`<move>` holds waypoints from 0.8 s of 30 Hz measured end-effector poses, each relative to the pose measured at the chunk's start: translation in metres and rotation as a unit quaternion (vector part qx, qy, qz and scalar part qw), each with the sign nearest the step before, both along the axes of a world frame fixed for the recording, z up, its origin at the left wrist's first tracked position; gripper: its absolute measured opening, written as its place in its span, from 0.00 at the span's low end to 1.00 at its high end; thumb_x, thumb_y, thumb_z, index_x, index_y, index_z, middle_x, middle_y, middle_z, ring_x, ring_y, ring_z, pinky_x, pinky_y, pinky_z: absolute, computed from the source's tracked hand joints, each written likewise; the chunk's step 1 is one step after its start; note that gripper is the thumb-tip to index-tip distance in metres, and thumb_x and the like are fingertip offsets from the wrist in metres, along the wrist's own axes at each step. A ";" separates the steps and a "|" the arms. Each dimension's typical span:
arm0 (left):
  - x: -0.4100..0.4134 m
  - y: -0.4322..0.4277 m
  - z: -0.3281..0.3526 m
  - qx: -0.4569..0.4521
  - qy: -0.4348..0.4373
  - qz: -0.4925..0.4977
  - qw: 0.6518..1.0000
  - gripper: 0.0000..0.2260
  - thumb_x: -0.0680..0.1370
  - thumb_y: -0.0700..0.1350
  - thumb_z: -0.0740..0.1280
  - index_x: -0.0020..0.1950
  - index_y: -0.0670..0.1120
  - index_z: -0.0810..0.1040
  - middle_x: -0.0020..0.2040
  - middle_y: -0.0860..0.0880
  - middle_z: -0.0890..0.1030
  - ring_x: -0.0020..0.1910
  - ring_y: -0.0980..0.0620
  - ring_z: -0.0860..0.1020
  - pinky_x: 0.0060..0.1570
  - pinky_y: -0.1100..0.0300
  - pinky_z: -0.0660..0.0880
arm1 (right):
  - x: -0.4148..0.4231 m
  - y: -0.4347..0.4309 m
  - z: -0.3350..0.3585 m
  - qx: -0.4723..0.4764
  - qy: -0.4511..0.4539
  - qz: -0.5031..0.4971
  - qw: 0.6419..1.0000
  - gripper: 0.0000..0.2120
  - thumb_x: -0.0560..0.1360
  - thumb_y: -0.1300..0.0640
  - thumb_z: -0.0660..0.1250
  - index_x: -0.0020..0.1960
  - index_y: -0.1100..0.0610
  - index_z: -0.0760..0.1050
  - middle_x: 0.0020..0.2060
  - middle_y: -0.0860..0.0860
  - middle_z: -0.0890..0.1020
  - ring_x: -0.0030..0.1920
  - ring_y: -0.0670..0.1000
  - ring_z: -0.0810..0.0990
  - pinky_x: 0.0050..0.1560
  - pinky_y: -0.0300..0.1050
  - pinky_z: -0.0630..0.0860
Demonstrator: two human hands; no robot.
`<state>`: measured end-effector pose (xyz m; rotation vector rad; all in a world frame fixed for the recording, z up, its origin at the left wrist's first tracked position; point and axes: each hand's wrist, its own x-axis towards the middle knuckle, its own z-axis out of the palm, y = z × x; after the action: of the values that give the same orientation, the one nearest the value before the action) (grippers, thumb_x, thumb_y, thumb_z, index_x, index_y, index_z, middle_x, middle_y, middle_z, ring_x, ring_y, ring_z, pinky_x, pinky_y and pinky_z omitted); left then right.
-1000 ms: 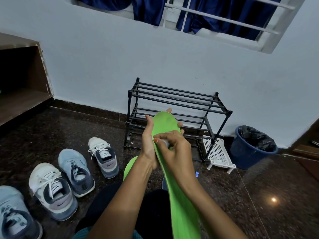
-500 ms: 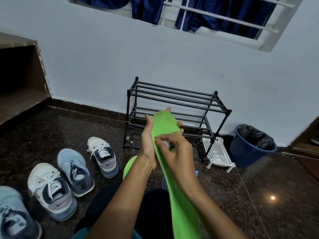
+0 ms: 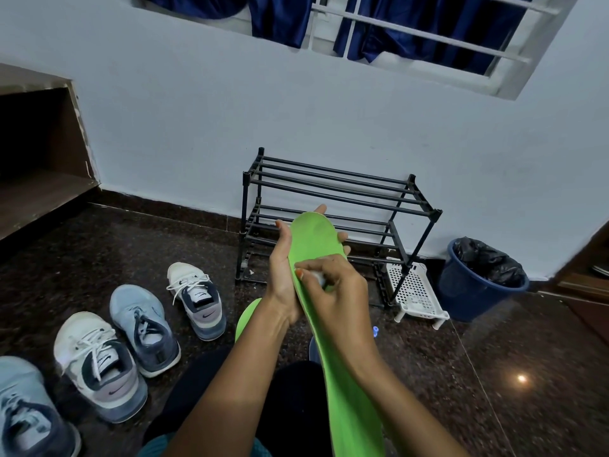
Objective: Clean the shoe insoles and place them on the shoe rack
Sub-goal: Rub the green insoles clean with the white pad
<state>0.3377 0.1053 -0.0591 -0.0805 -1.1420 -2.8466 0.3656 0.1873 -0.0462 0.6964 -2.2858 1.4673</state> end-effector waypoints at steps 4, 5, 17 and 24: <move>-0.001 0.001 -0.002 -0.008 0.008 0.001 1.000 0.30 0.79 0.64 0.43 0.67 0.49 0.72 0.49 0.41 0.82 0.49 0.45 0.81 0.47 0.53 0.80 | -0.013 0.004 0.006 0.005 0.003 -0.020 1.000 0.05 0.71 0.67 0.68 0.44 0.60 0.82 0.38 0.49 0.75 0.43 0.31 0.72 0.48 0.25 0.67; -0.001 0.001 -0.002 -0.011 0.012 0.002 1.000 0.30 0.80 0.63 0.43 0.68 0.48 0.71 0.49 0.42 0.83 0.48 0.46 0.82 0.45 0.54 0.81 | -0.017 0.005 0.008 0.004 0.005 -0.030 1.000 0.05 0.71 0.67 0.68 0.45 0.61 0.81 0.38 0.48 0.74 0.44 0.29 0.71 0.50 0.23 0.65; -0.001 0.000 0.001 0.039 0.006 -0.006 0.999 0.30 0.78 0.67 0.44 0.67 0.52 0.74 0.47 0.41 0.81 0.47 0.45 0.77 0.50 0.51 0.74 | -0.002 -0.001 -0.002 0.004 0.018 -0.004 1.000 0.06 0.70 0.68 0.68 0.42 0.60 0.82 0.37 0.48 0.78 0.42 0.35 0.75 0.42 0.24 0.67; 0.000 0.000 -0.002 -0.015 0.025 0.005 1.000 0.30 0.80 0.63 0.42 0.69 0.49 0.72 0.51 0.40 0.82 0.48 0.46 0.82 0.44 0.55 0.80 | -0.022 0.009 0.007 -0.001 0.028 -0.050 0.998 0.05 0.72 0.69 0.67 0.46 0.64 0.80 0.40 0.47 0.73 0.48 0.31 0.69 0.50 0.20 0.62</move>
<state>0.3377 0.1051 -0.0607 -0.1473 -1.1716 -2.8018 0.3432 0.1961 -0.0396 0.6047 -2.2425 1.3885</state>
